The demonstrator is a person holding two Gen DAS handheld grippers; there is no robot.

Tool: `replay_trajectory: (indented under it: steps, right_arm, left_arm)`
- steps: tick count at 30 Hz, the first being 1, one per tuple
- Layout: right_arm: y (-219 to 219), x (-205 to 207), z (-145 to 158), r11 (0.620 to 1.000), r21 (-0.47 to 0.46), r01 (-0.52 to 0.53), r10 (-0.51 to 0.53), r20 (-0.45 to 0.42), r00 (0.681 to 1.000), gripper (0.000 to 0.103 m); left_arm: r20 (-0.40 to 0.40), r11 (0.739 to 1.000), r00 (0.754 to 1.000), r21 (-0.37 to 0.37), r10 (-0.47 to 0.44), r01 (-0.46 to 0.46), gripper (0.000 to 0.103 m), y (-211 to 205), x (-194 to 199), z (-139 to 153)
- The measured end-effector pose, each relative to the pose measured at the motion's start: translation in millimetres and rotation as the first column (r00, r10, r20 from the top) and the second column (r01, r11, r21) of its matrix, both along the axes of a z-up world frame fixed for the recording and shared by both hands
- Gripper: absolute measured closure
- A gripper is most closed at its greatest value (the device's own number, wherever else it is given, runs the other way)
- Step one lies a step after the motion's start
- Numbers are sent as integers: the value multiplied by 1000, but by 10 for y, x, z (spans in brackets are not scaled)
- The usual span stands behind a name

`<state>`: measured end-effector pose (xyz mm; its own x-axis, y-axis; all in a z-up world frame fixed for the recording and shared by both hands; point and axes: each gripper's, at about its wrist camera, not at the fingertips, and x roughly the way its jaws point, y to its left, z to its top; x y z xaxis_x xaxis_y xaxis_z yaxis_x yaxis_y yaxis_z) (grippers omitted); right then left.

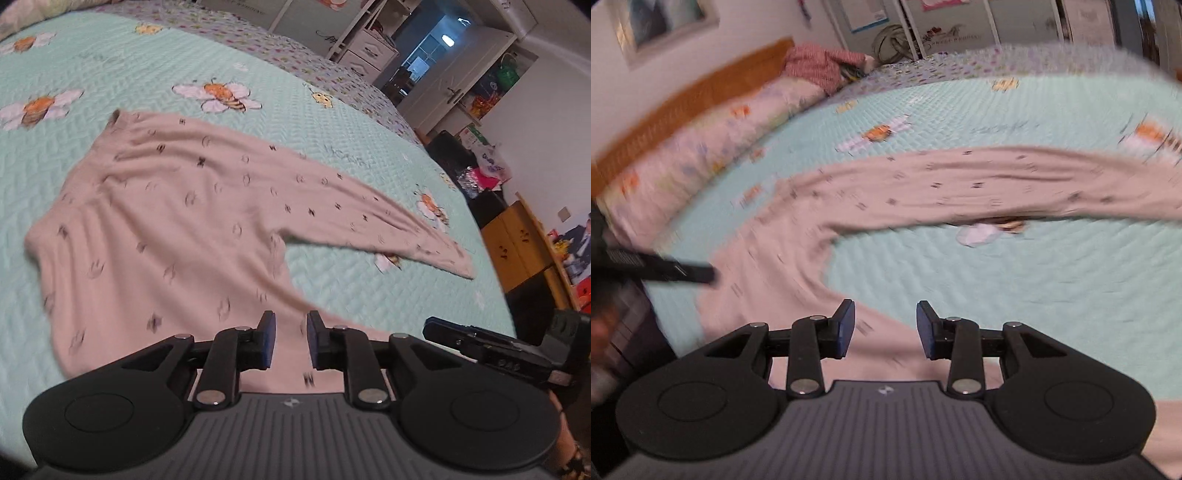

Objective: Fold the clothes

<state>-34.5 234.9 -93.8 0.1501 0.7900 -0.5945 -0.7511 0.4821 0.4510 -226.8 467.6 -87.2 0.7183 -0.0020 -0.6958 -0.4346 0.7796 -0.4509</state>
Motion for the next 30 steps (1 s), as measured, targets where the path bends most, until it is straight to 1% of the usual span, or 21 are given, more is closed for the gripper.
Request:
replay_trajectory:
  steps: [1,4,6,10,12,14,15,16,17,19,21,23,24,26,27,28,29,30]
  right_arm:
    - [87,53,-37,1000,27,-4,5,-42,999,64]
    - [421,156,-175,996,91,-14,28,-162,986,64]
    - [685,208,-276,994,104,-21,45,-229,972,64]
    - [1145,278,-465,998,38,-44,52,-246,968,64]
    - [1292,332,-576,998,34,-50,58,-300,952,64]
    - [1379,354,-631,996,55,-66,81,-334,939,65]
    - [1427,355,-637,995,56,-80,95,-340,936,69]
    - [1466,342,-631,994,43,-102,110,-330,937,86]
    - [1500,325,-620,992,25,-125,126,-315,941,98]
    - [1538,322,-580,989,5,-148,143,-284,948,98]
    - [1504,421,-485,995,18,-98,99,-242,965,98]
    - [1513,523,-448,996,28,-84,88,-234,968,98]
    - [1541,552,-467,995,22,-99,102,-245,964,98]
    - [1528,555,-498,994,10,-106,106,-245,964,88]
    - [1514,554,-511,994,5,-107,105,-242,965,86]
    - [1480,559,-522,995,19,-97,99,-250,963,77]
    - [1394,567,-507,997,38,-74,81,-262,962,63]
    - [1265,571,-464,997,56,-46,59,-263,963,57]
  left_arm:
    - [-10,1000,1000,7,13,-13,84,37,59,-51]
    - [-33,999,998,-16,48,-48,84,155,114,-204]
    - [-46,998,998,-29,49,-51,84,205,96,-303]
    - [-47,998,999,-64,26,-29,83,275,30,-479]
    - [-48,998,999,-66,12,-16,83,299,14,-547]
    - [-48,998,999,-69,-3,-1,83,321,7,-603]
    - [-43,997,999,-71,-10,6,83,332,2,-616]
    - [-40,997,999,-71,-17,14,83,340,-2,-621]
    - [-40,997,999,-68,-25,22,83,342,-1,-625]
    - [-49,998,998,-59,-33,30,83,352,-2,-640]
    - [-50,998,998,-59,-35,32,83,359,-9,-654]
    - [-52,998,998,-53,-36,33,83,354,-9,-656]
    - [-53,998,998,-50,-37,34,83,351,-9,-658]
    - [-62,998,997,-35,-45,43,83,334,7,-652]
    - [-66,999,997,-28,-47,46,83,325,14,-649]
    - [-70,999,996,-23,-48,46,83,319,20,-646]
    - [-73,999,996,-22,-46,45,83,317,23,-644]
    - [-76,999,996,-23,-43,42,83,320,26,-642]
